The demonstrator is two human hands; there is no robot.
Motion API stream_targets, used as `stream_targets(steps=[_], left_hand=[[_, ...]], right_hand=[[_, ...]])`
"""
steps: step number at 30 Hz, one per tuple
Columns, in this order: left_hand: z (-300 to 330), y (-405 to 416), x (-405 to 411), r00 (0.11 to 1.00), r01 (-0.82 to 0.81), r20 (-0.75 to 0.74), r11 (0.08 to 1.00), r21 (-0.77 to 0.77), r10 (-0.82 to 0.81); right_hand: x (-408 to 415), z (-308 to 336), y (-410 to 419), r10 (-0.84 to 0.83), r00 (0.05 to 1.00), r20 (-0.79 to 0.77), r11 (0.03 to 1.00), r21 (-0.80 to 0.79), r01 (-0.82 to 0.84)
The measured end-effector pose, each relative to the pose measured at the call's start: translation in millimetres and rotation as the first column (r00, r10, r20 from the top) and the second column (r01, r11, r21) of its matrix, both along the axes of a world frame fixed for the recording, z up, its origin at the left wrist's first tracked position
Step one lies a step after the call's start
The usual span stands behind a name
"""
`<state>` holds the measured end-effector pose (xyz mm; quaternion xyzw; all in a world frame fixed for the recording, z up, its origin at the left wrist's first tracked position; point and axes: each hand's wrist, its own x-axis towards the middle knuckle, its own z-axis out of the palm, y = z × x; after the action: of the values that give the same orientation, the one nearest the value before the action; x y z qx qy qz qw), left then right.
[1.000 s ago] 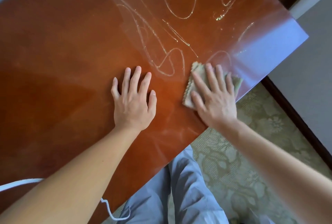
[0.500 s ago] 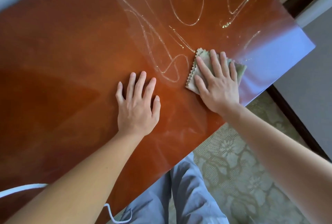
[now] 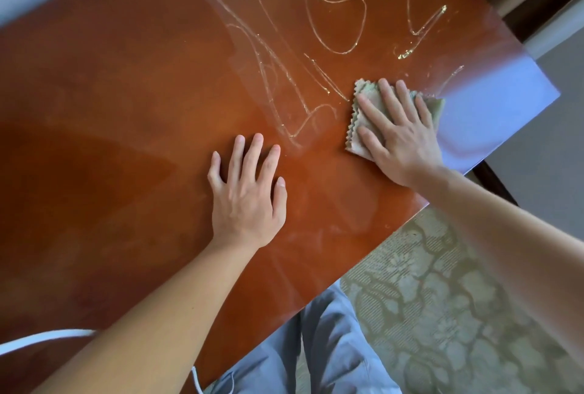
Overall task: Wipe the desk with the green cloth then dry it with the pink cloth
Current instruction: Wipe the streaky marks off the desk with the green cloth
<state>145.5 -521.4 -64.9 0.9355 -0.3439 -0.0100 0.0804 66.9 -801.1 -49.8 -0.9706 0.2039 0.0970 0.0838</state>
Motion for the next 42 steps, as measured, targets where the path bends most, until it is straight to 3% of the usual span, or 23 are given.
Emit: stream_targets(steps=[3, 8, 11, 13, 16, 19, 26, 29, 31, 34, 37, 42], left_hand=[[-0.5, 0.8, -0.3, 1.000, -0.005, -0.001, 1.000, -0.004, 0.005], [1.0, 2.3, -1.0, 1.000, 0.008, -0.001, 1.000, -0.004, -0.008], [2.4, 2.1, -0.8, 1.000, 0.010, -0.006, 1.000, 0.009, -0.010], [3.0, 1.0, 0.1, 1.000, 0.001, -0.012, 1.000, 0.012, -0.001], [3.8, -0.6, 0.3, 1.000, -0.001, -0.021, 1.000, 0.023, 0.001], [2.6, -0.5, 0.8, 1.000, 0.001, -0.021, 1.000, 0.024, -0.001], [2.0, 2.6, -0.8, 1.000, 0.023, -0.014, 1.000, -0.004, -0.023], [3.4, 2.0, -0.9, 1.000, 0.018, -0.020, 1.000, -0.012, -0.018], [3.3, 1.2, -0.6, 1.000, 0.001, -0.031, 1.000, -0.015, -0.001], [3.0, 0.1, -1.1, 1.000, -0.006, -0.026, 1.000, -0.006, 0.006], [0.7, 0.5, 0.1, 1.000, -0.005, -0.022, 1.000, -0.003, 0.005], [0.3, 1.4, -1.2, 1.000, -0.003, -0.020, 1.000, -0.021, 0.002]], right_hand=[[7.4, -0.6, 33.2, -0.031, 0.998, 0.062, 1.000, -0.002, 0.031], [-25.9, -9.2, 124.9, 0.162, 0.975, 0.150, 0.986, 0.017, -0.167], [-37.7, -10.4, 104.2, 0.322, 0.941, 0.105, 0.945, 0.016, -0.326], [-32.4, -7.1, 63.6, 0.262, 0.961, 0.084, 0.965, 0.011, -0.264], [-16.7, -2.1, 13.3, 0.018, 0.997, 0.073, 1.000, 0.005, -0.019], [0.0, -1.6, 20.4, -0.087, 0.995, 0.055, 0.996, -0.003, 0.087], [-5.6, -6.3, 138.3, 0.156, 0.980, 0.126, 0.986, 0.040, -0.162], [-9.5, -5.4, 119.0, 0.256, 0.960, 0.112, 0.963, 0.058, -0.263], [-0.2, -2.7, 83.9, 0.232, 0.967, 0.108, 0.970, 0.051, -0.238], [28.3, 0.2, 33.7, 0.008, 0.998, 0.056, 0.999, 0.037, -0.010], [54.8, -2.4, 37.4, -0.131, 0.990, 0.047, 0.991, 0.034, 0.130], [60.5, -8.4, 103.3, 0.093, 0.992, 0.081, 0.996, 0.004, -0.094]])
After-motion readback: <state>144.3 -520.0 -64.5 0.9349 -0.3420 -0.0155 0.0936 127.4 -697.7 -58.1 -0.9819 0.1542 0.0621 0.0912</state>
